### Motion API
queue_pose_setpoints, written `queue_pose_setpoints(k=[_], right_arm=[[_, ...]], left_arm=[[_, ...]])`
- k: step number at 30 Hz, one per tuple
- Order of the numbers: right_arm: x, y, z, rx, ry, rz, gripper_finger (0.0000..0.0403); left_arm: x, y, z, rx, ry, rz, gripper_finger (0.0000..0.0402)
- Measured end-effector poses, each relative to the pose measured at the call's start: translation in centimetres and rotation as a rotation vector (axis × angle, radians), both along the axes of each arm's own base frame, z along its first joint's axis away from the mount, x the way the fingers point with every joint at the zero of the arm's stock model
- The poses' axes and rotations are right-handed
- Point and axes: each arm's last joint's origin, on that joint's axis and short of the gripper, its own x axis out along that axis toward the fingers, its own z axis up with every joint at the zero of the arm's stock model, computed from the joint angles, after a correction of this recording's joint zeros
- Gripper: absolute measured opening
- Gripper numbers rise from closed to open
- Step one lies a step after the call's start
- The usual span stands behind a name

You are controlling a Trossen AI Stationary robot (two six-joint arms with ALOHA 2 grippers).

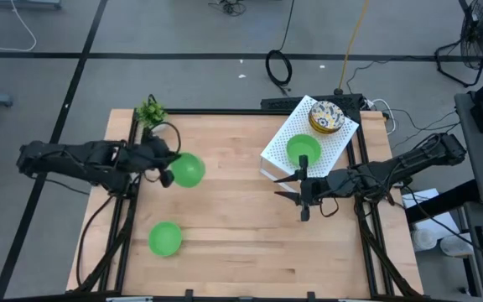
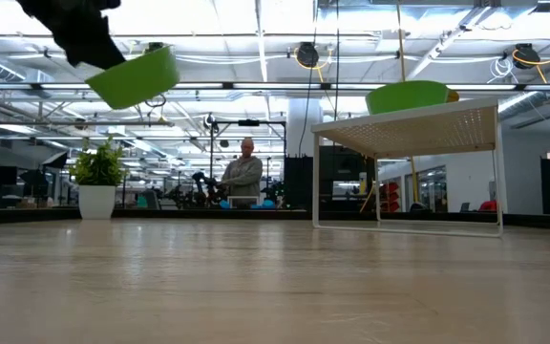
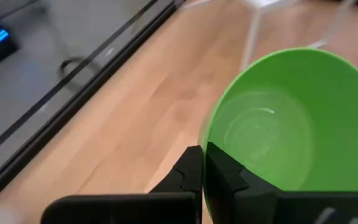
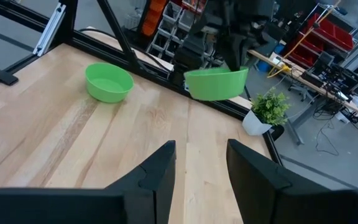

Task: Pick & Place Mini bowls
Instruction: Stack the right green bowl on top of the other green bowl on the shelf

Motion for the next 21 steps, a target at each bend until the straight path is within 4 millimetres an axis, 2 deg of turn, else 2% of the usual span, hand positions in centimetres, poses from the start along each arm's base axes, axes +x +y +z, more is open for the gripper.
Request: queue_pose_setpoints(k=[7,13,15,17,21], right_arm=[[0.0,0.0,-0.1,-0.01,0.01,0.002,0.013],[0.0,0.0,-0.1,-0.034,0.01,0.008,0.013],[0.0,0.0,0.0,-0.033,0.004,0.008,0.013],[0.0,0.0,0.0,-0.029,-0.001,0.007,0.013],[0.2,0.1,0.0,-0.02,-0.006,0.007,0.013]], left_arm=[[0.9,1.8,-3.6,0.091,-0.217,-0.256,0.0003],[0.5,3.2,-3.4,0.263,-0.433,-0.431,0.0003],[0.1,3.9,-2.9,0.337,-0.481,-0.4,0.0003],[-0.2,4.8,-2.4,0.392,-0.507,-0.291,0.0004],[-0.9,6.3,-2.3,0.438,-0.486,-0.137,0.0003]])
